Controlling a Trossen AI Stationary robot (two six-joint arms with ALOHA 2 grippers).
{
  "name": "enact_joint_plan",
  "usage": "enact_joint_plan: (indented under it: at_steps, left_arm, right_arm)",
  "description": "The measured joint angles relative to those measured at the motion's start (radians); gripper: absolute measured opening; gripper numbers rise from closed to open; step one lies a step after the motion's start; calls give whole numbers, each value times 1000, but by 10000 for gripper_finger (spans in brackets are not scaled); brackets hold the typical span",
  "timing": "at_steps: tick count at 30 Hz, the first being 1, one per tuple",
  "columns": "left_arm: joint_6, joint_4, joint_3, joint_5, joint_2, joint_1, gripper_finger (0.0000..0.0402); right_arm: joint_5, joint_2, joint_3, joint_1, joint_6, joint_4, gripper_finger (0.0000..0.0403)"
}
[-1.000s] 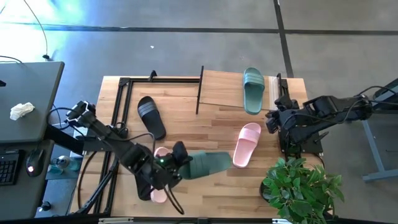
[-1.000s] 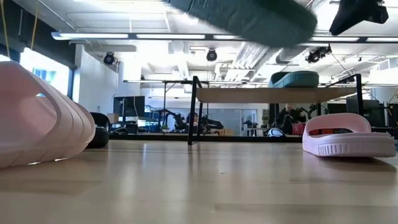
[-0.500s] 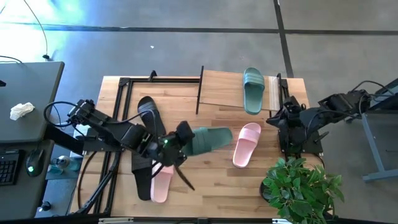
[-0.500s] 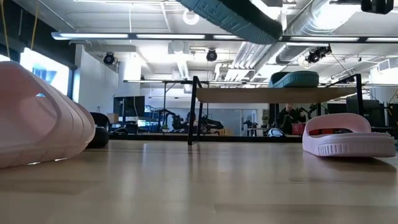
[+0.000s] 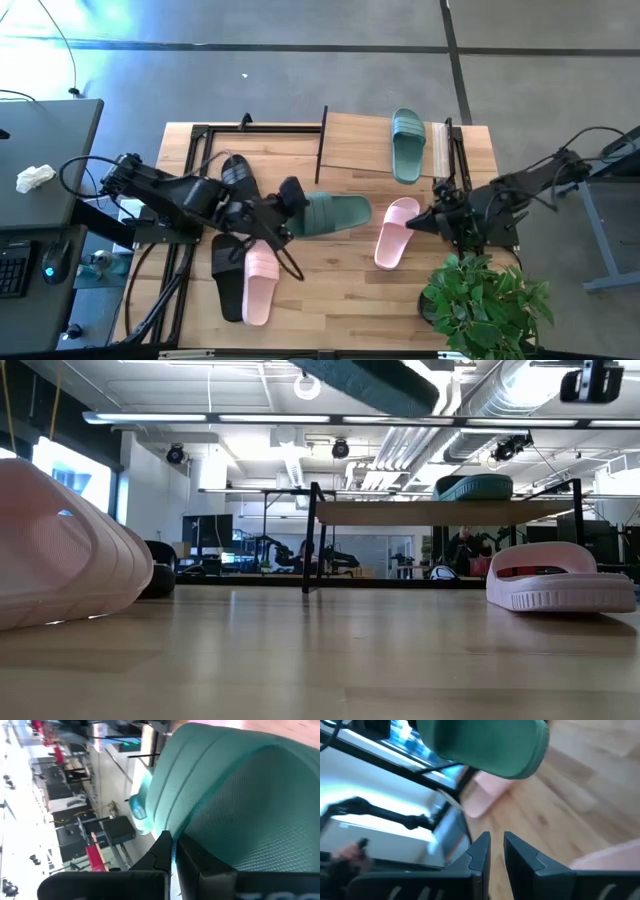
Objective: Pick and place slides into the shelf
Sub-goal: Put the blue slides on the shelf
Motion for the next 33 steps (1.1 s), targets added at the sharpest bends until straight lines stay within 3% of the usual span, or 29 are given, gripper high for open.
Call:
enact_joint_plan:
  at_steps: [7, 12, 15, 20, 25, 33]
  left_arm:
    - [-16, -10, -1, 68, -73, 0, 0]
    - [-16, -39, -10, 126, -103, -1, 0]
    - [-9, -65, -12, 128, -117, -1, 0]
    - [-7, -85, -11, 125, -122, 0, 0]
    - [-5, -92, -25, 125, -120, -1, 0]
    - [1, -74, -75, 122, -119, 0, 0]
  right_arm:
    - [-20, -39, -220, -104, 2, 380, 44]
    - [-20, -54, -310, -181, 46, 528, 44]
    - [-98, -41, -359, -228, 117, 600, 50]
    - [-209, 0, -473, -271, 238, 825, 87]
    - [-162, 61, -570, -294, 263, 1063, 136]
    - [-172, 216, -557, -304, 253, 1174, 201]
